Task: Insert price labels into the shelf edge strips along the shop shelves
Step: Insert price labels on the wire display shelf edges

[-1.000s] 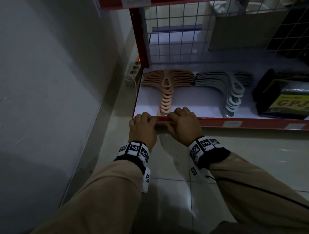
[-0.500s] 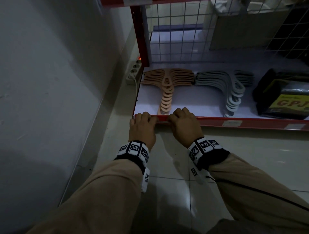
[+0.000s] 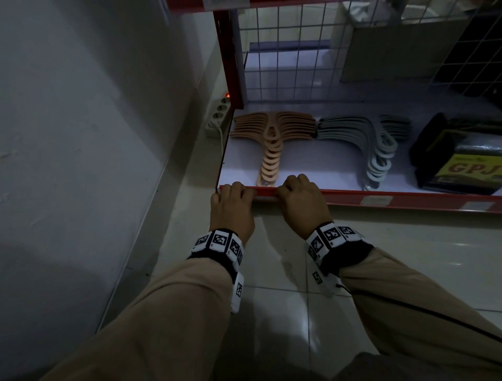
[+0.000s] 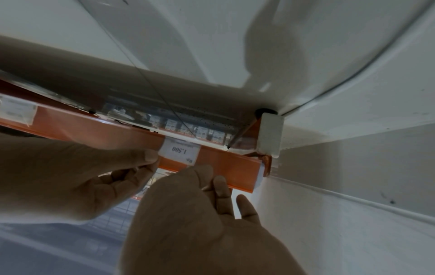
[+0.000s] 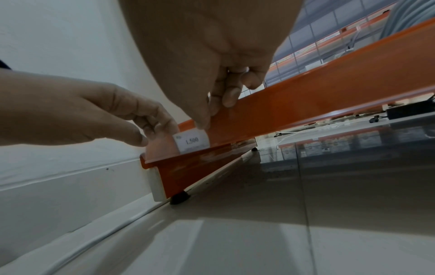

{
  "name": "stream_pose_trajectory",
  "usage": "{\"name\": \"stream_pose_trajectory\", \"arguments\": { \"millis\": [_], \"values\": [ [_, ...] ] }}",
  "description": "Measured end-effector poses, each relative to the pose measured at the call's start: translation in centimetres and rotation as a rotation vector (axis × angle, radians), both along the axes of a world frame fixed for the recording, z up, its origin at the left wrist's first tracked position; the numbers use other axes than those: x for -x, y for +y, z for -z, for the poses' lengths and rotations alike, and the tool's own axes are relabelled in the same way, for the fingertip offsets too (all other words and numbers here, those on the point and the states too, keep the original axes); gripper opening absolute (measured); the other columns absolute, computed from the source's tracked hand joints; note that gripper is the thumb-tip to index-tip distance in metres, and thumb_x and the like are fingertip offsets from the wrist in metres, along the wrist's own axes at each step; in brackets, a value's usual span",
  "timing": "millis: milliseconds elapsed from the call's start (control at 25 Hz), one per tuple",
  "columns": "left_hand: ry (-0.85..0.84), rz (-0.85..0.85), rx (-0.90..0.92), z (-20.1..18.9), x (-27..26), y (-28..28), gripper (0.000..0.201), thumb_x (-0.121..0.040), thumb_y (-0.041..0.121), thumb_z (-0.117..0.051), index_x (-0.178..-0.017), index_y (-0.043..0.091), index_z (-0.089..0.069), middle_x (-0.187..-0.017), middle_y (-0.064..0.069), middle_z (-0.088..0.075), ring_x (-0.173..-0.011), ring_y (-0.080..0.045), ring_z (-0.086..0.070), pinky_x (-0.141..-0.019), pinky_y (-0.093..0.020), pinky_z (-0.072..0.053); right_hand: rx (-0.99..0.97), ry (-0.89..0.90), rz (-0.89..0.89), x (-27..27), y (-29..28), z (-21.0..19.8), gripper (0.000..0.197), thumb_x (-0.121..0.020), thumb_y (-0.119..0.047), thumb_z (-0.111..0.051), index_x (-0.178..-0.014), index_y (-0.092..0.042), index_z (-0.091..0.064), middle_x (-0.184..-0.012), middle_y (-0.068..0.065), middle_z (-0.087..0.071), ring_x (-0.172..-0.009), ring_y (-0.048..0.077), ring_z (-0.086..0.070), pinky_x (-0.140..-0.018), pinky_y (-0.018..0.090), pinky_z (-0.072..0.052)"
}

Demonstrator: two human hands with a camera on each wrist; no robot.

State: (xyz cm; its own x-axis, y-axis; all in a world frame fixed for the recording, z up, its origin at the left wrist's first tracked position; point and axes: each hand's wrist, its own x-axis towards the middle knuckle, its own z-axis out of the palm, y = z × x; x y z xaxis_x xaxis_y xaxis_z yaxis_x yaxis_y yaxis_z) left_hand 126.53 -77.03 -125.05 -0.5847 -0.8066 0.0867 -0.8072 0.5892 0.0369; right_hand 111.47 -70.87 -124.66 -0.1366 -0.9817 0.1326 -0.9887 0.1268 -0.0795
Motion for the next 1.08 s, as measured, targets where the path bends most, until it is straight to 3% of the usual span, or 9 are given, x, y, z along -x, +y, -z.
{"name": "stream_pose_trajectory", "arguments": {
  "millis": [280, 800, 1080],
  "values": [
    [0.014, 0.004, 0.003, 0.2, -0.2, 0.2, 0.046, -0.083, 0.018, -0.057, -0.127, 0.023, -0.044, -0.124, -0.003, -0.046, -0.115, -0.024, -0.04, -0.094, -0.036, -0.034, 0.063, -0.025, -0.01, 0.2, 0.4, 0.3, 0.025, -0.087, -0.011, -0.058, -0.112, -0.011, -0.059, -0.096, 0.011, -0.06, -0.089, 0.029, -0.051, -0.07, 0.036, -0.039],
    [0.134, 0.039, -0.021, 0.5, -1.0, 0.8, 0.056, -0.08, 0.012, -0.061, -0.133, 0.02, -0.046, -0.132, -0.004, -0.042, -0.121, -0.025, -0.039, -0.099, -0.037, -0.035, 0.203, -0.091, -0.016, 1.5, 2.0, 0.6, 0.023, -0.074, 0.0, -0.065, -0.097, -0.005, -0.064, -0.09, 0.014, -0.06, -0.08, 0.031, -0.051, -0.064, 0.038, -0.044],
    [0.012, 0.062, -0.053, -1.9, -1.2, 0.8, 0.053, -0.085, 0.014, -0.055, -0.136, 0.023, -0.044, -0.137, 0.0, -0.044, -0.124, -0.023, -0.04, -0.101, -0.036, -0.031, 0.185, -0.11, 0.037, 2.9, 3.4, -0.1, 0.02, -0.079, -0.009, -0.063, -0.099, -0.007, -0.064, -0.093, 0.014, -0.061, -0.082, 0.032, -0.052, -0.068, 0.037, -0.04]
  ]
}}
